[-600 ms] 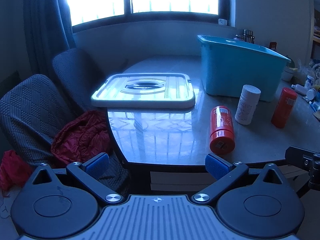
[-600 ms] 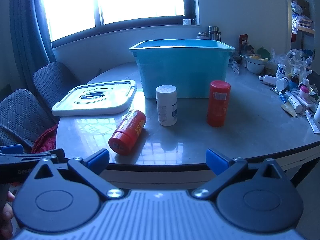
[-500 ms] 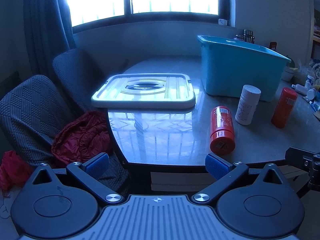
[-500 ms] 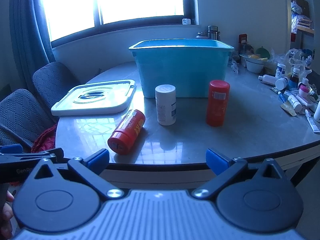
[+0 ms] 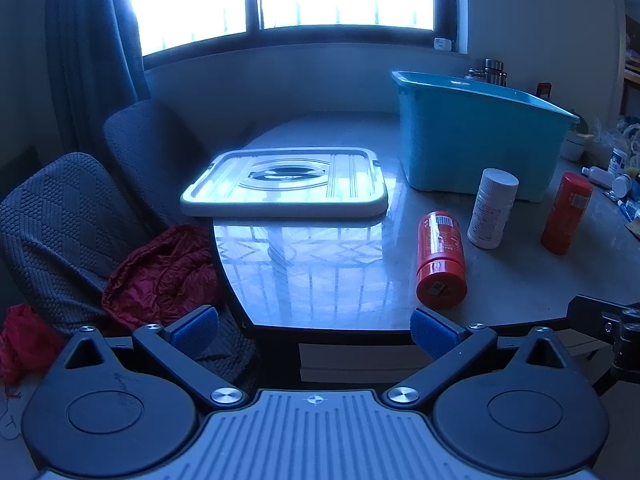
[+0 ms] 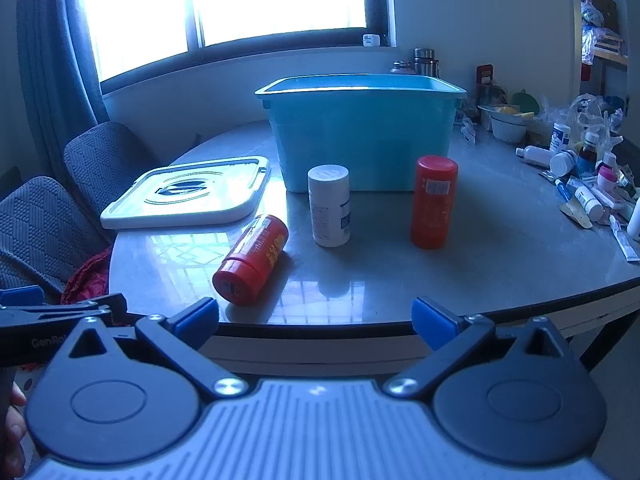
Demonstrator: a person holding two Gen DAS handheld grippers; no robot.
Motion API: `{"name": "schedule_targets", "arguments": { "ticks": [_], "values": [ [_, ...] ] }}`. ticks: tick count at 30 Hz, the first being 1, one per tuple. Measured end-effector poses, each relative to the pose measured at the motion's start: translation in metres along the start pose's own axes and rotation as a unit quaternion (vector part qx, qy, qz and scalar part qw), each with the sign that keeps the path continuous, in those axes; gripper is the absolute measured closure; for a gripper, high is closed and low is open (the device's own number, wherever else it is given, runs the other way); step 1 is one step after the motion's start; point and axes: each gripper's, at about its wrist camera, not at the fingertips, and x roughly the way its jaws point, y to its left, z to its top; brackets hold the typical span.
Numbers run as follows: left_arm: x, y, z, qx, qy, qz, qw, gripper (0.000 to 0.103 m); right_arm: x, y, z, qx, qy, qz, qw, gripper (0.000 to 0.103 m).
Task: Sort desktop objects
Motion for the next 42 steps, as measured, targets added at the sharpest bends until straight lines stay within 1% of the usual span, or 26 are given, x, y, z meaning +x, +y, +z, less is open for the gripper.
{"name": "schedule_targets", "arguments": {
  "ticks": [27,36,42],
  "values": [
    [0.009,-0.003,0.001,-0.003,0.006,-0.001,1.0000,0.000,0.008,-0.006,0.000,0.004,0.009,0.000,1.000,0.000],
    [0.018,-0.005,0.006,-0.011,0.009,-0.008,0.9999,0.000,0.013,-0.008,0.002,0.006,0.013,-0.001,1.000,0.000],
    [0.026,-0.014,0.009,-0.006,0.011,-0.013,0.9998,0.000,0.019,-0.014,0.006,0.010,0.014,-0.008,1.000,0.000]
  ]
}}
